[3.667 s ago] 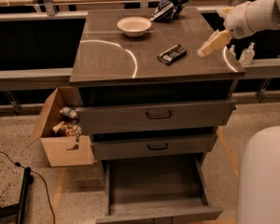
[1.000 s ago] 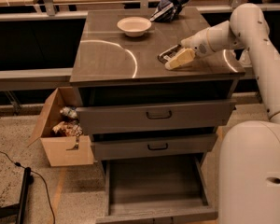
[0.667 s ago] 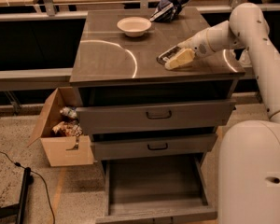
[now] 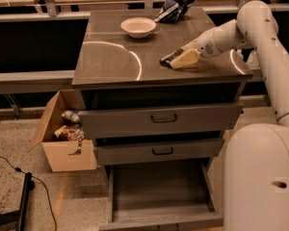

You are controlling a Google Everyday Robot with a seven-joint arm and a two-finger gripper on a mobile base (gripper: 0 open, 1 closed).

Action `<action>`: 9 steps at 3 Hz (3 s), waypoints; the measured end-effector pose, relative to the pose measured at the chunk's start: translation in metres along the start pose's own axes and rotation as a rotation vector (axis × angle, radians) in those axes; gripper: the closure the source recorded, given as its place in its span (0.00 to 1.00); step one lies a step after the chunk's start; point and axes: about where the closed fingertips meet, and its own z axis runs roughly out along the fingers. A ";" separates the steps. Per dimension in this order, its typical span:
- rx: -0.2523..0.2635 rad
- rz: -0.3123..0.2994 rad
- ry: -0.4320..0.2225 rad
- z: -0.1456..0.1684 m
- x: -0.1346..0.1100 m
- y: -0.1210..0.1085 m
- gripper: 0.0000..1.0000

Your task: Place rxbar chocolate into bottom drawer

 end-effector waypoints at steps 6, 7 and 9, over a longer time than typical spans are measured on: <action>-0.021 -0.311 0.100 -0.123 -0.008 0.065 1.00; -0.042 -0.456 0.148 -0.183 -0.010 0.108 1.00; -0.136 -0.632 0.220 -0.166 0.047 0.139 1.00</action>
Offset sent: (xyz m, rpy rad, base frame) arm -0.1010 -0.0740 0.1062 -0.1208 -0.1647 0.1482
